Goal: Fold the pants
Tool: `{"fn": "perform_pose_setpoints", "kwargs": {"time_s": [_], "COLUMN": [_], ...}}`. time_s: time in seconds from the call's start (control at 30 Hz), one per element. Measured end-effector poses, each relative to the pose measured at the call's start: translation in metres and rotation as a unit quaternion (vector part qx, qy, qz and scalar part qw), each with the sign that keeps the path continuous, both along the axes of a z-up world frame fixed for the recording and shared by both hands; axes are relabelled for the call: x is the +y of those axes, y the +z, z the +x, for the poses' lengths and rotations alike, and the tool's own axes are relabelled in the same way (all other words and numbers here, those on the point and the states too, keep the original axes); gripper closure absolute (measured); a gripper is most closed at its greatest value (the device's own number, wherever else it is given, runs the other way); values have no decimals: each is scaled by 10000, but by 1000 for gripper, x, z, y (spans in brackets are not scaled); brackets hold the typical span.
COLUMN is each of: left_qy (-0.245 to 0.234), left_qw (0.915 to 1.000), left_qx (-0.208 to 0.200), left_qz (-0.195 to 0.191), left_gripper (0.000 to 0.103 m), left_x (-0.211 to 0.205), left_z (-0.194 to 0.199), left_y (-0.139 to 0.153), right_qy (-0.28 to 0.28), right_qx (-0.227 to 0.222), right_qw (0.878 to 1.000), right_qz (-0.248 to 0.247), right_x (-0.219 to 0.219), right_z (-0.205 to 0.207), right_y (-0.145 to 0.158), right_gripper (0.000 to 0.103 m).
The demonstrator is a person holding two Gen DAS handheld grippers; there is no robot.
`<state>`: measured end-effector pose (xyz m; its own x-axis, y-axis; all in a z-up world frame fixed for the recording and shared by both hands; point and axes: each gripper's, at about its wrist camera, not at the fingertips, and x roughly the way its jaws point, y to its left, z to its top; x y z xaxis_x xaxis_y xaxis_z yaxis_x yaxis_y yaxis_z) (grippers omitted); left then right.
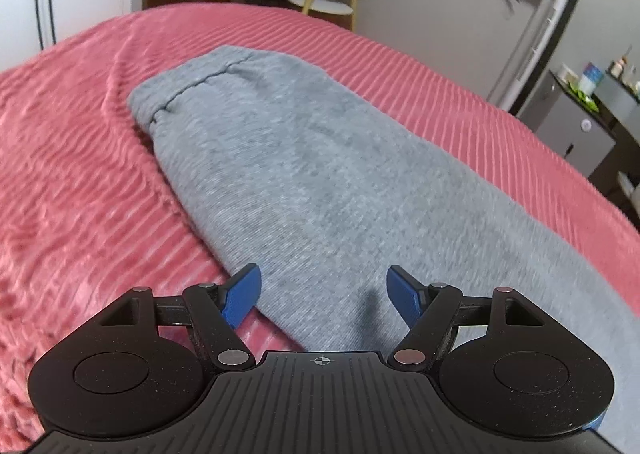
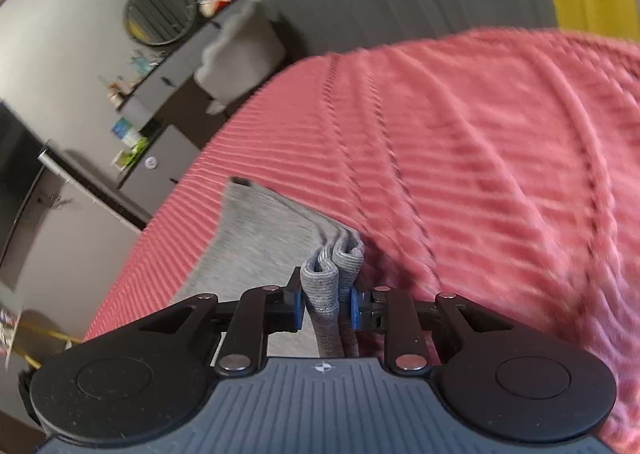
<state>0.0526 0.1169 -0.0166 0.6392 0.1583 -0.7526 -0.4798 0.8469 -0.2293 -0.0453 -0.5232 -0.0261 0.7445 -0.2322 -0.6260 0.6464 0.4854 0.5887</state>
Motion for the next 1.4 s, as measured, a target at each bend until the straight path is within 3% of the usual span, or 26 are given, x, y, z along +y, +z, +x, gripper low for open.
{"fn": "perform_pose_setpoints", "kwargs": {"time_s": [0.1,0.17,0.23,0.27,0.37,0.43,0.53,0.63,0.73,0.83,0.9,0.93,1.0,1.03,1.13,1.2,1.23,1.3,1.37,1.4], "left_qy": [-25,-101,-190,-229,-304,-344,-396,-430,-426,-414,-452,-503,-570,-625,-1025,-1431,-1703,-2255,-2727,-2929], "left_qw": [10000,9999,9996,9995,9992,9990,9986,9983,9984,9985,9984,9981,9977,9974,9941,9889,9837,9696,9533,9450], "left_qx": [5,20,23,16,-30,-43,-74,-161,-212,-251,-290,-307,-335,-335,-358,-334,-341,-292,-193,-114], "left_qz": [27,112,199,225,268,297,342,350,306,244,182,161,170,155,2,-233,-464,-908,-1286,-1453], "left_gripper": [26,26,26,26,26,26,26,26,26,26,26,26,26,26,26,26,26,26,26,26], "left_x": [-2,-5,-9,-10,-12,-13,-15,-15,-14,-13,-13,-13,-15,-17,-25,-36,-44,-65,-91,-106], "left_z": [1,2,3,3,2,3,2,-1,-5,-9,-11,-11,-11,-10,-8,-5,-2,6,18,26], "left_y": [0,0,1,1,2,2,3,6,8,10,11,11,12,12,14,18,20,23,21,19], "right_qy": [14,27,67,72,273,728,1932,3281,4317,5179,5299,5277,5281,5278,4680,3819,3347,2660,2265,2174], "right_qx": [-45,-39,-37,73,314,320,49,-139,-7,565,1146,1202,1009,835,517,563,546,332,231,125], "right_qw": [9998,9999,10000,9999,9965,9863,9506,8935,8503,8125,8033,8074,8262,8357,8818,9221,9390,9600,9717,9742], "right_qz": [173,135,30,-92,-720,-1447,-2430,-3064,-3010,-2617,-2465,-2350,-1684,-1269,-262,260,565,808,628,590], "right_x": [-1,0,1,2,20,51,126,222,297,355,370,369,352,343,302,263,242,216,203,202], "right_z": [-5,-4,0,4,18,36,66,89,102,113,123,126,130,129,117,105,96,76,61,55], "right_y": [-7,-8,-2,3,30,60,99,111,87,35,16,16,21,23,22,14,10,8,14,16], "right_gripper": [72,72,79,91,92,92,92,92,91,91,87,85,62,58,49,47,48,50,48,43]}}
